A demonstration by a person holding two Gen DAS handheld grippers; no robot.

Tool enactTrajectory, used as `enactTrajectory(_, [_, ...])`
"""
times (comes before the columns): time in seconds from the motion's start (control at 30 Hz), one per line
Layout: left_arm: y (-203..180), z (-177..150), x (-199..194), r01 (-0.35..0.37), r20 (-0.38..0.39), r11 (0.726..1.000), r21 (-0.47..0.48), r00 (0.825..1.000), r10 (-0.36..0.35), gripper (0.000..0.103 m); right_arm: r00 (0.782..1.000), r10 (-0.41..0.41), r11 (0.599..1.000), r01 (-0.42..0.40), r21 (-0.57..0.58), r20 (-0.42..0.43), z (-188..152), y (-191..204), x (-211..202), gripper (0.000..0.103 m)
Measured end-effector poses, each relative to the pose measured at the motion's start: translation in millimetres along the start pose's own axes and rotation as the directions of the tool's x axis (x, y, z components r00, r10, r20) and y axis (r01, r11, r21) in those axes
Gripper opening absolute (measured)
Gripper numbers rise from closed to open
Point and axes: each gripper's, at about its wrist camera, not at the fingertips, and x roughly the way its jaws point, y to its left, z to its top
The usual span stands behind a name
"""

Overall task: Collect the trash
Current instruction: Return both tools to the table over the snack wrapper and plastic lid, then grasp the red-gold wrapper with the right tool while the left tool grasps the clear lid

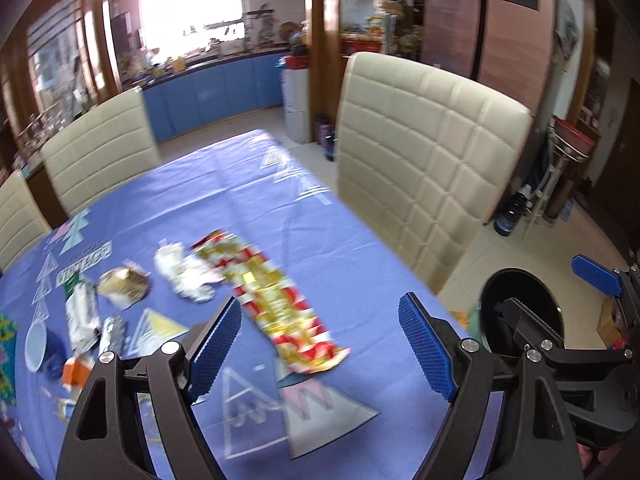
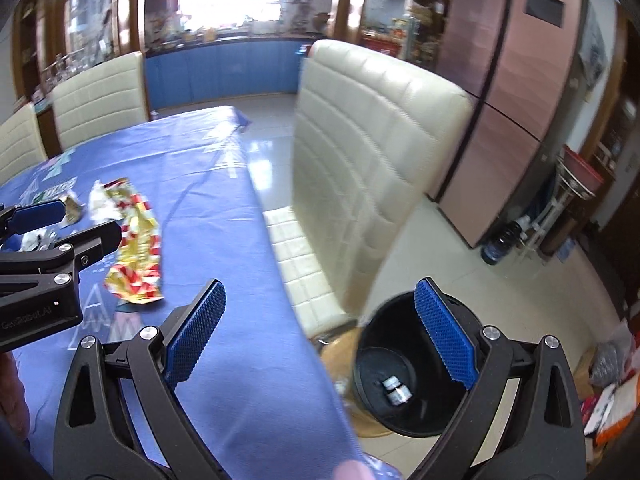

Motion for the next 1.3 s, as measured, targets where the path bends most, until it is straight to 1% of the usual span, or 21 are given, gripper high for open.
enactTrajectory(0.07, [19, -8, -1, -0.039, -0.010, 0.999, -0.037, 0.999, 0.039, 0.079, 1.000, 0.032, 0.999, -0.032, -0.043, -0.001, 3, 22, 4, 0.095])
enactTrajectory(0.17, [54, -26, -1, -0.106, -0.027, 0.989, -0.100, 0.994, 0.104, 0.079, 0.997, 0.075, 0.993, -0.075, -0.092, -0.007, 4, 52, 8, 0.095])
enactTrajectory(0.23, [76, -39, 0, -0.154, -0.048, 0.980, -0.127, 0.988, 0.149, 0.079, 0.994, 0.109, 0.986, -0.111, -0.127, -0.017, 4, 74, 13, 0.095])
enactTrajectory(0.27, [89, -48, 3, -0.185, -0.070, 0.972, -0.142, 0.982, 0.176, 0.079, 0.992, 0.122, 0.982, -0.124, -0.140, -0.023, 4, 82, 15, 0.095])
enactTrajectory(0.4, [124, -79, 10, -0.259, -0.138, 0.949, -0.178, 0.962, 0.236, 0.079, 0.981, 0.184, 0.962, -0.191, -0.197, -0.053, 2, 122, 27, 0.095])
enactTrajectory(0.47, [138, -93, 16, -0.267, -0.178, 0.943, -0.201, 0.956, 0.233, 0.079, 0.976, 0.207, 0.950, -0.217, -0.224, -0.069, 0, 140, 33, 0.095])
enactTrajectory(0.57, [153, -112, 28, -0.264, -0.237, 0.936, -0.235, 0.949, 0.208, 0.079, 0.971, 0.225, 0.935, -0.240, -0.262, -0.086, -2, 162, 42, 0.095])
enactTrajectory(0.67, [160, -123, 36, -0.270, -0.260, 0.930, -0.250, 0.944, 0.204, 0.079, 0.967, 0.231, 0.923, -0.252, -0.291, -0.104, -5, 172, 50, 0.095])
enactTrajectory(0.7, [160, -125, 38, -0.263, -0.263, 0.931, -0.252, 0.945, 0.196, 0.079, 0.966, 0.233, 0.920, -0.257, -0.295, -0.113, -6, 176, 54, 0.095])
enactTrajectory(0.77, [160, -125, 39, -0.250, -0.245, 0.932, -0.261, 0.951, 0.187, 0.080, 0.964, 0.234, 0.918, -0.262, -0.298, -0.128, -7, 180, 62, 0.095])
enactTrajectory(0.83, [158, -121, 42, -0.229, -0.249, 0.940, -0.253, 0.954, 0.165, 0.080, 0.963, 0.231, 0.918, -0.263, -0.296, -0.139, -6, 183, 69, 0.095])
enactTrajectory(0.93, [152, -113, 38, -0.190, -0.201, 0.951, -0.242, 0.969, 0.142, 0.081, 0.961, 0.233, 0.919, -0.268, -0.288, -0.149, -4, 184, 74, 0.095])
enactTrajectory(0.97, [150, -111, 37, -0.188, -0.194, 0.954, -0.235, 0.971, 0.143, 0.082, 0.960, 0.235, 0.919, -0.270, -0.287, -0.149, -3, 184, 75, 0.095])
enactTrajectory(1.0, [147, -109, 39, -0.194, -0.202, 0.956, -0.221, 0.968, 0.150, 0.087, 0.960, 0.237, 0.919, -0.271, -0.286, -0.149, -3, 183, 75, 0.095])
enactTrajectory(1.07, [144, -110, 46, -0.199, -0.225, 0.959, -0.204, 0.962, 0.152, 0.088, 0.959, 0.239, 0.919, -0.274, -0.284, -0.152, -2, 184, 77, 0.095])
enactTrajectory(1.17, [148, -116, 55, -0.217, -0.261, 0.955, -0.201, 0.952, 0.161, 0.089, 0.956, 0.243, 0.917, -0.282, -0.282, -0.163, -3, 185, 81, 0.095])
enactTrajectory(1.23, [154, -120, 55, -0.209, -0.256, 0.950, -0.234, 0.956, 0.147, 0.092, 0.956, 0.240, 0.916, -0.280, -0.286, -0.167, -4, 186, 84, 0.095])
enactTrajectory(1.3, [160, -123, 57, -0.191, -0.260, 0.942, -0.276, 0.958, 0.118, 0.095, 0.955, 0.240, 0.916, -0.282, -0.284, -0.174, -5, 186, 86, 0.095])
